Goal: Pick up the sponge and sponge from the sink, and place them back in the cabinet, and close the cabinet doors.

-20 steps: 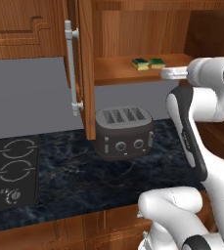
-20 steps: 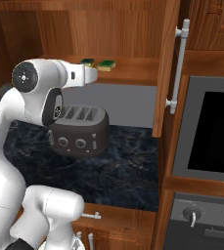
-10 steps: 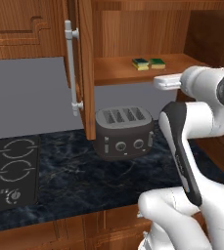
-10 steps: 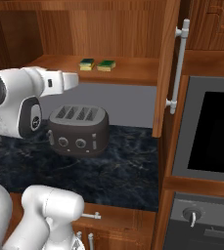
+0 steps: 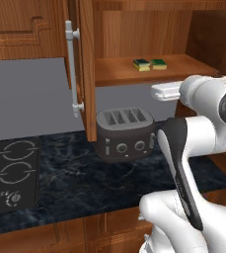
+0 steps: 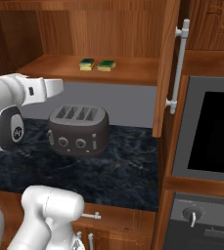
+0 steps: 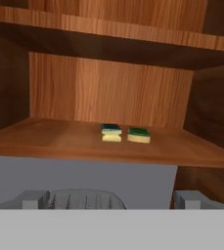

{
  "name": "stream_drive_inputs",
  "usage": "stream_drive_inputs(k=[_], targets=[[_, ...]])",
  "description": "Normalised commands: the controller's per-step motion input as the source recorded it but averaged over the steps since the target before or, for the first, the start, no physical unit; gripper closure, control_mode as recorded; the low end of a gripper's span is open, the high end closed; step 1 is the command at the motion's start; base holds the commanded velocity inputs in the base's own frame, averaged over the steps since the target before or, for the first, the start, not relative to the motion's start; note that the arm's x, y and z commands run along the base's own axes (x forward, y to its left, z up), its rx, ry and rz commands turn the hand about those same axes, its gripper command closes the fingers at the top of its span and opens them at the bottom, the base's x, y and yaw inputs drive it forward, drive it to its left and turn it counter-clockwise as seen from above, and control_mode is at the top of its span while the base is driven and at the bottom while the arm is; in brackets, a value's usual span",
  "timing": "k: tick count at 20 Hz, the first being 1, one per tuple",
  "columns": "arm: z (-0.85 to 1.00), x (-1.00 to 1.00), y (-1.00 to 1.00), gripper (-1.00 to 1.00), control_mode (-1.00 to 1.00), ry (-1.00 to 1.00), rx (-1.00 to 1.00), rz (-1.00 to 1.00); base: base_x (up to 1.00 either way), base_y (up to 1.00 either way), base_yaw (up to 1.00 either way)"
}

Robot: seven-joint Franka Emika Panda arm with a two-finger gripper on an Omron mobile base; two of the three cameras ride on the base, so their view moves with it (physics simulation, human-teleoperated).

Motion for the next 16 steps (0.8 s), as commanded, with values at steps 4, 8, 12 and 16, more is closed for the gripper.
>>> stream_drive_inputs(k=[4, 8, 12, 16], targets=[[0.0, -0.38, 0.23, -1.0, -1.0, -0.03, 0.0, 0.07, 0.0, 0.0, 0.0], [0.0, -0.37, 0.29, -1.0, -1.0, -0.02, 0.0, 0.1, 0.0, 0.0, 0.0], [0.0, -0.34, 0.34, -1.0, -1.0, 0.0, 0.0, 0.1, 0.0, 0.0, 0.0], [0.0, -0.27, 0.36, -1.0, -1.0, 0.0, 0.0, 0.08, 0.0, 0.0, 0.0]])
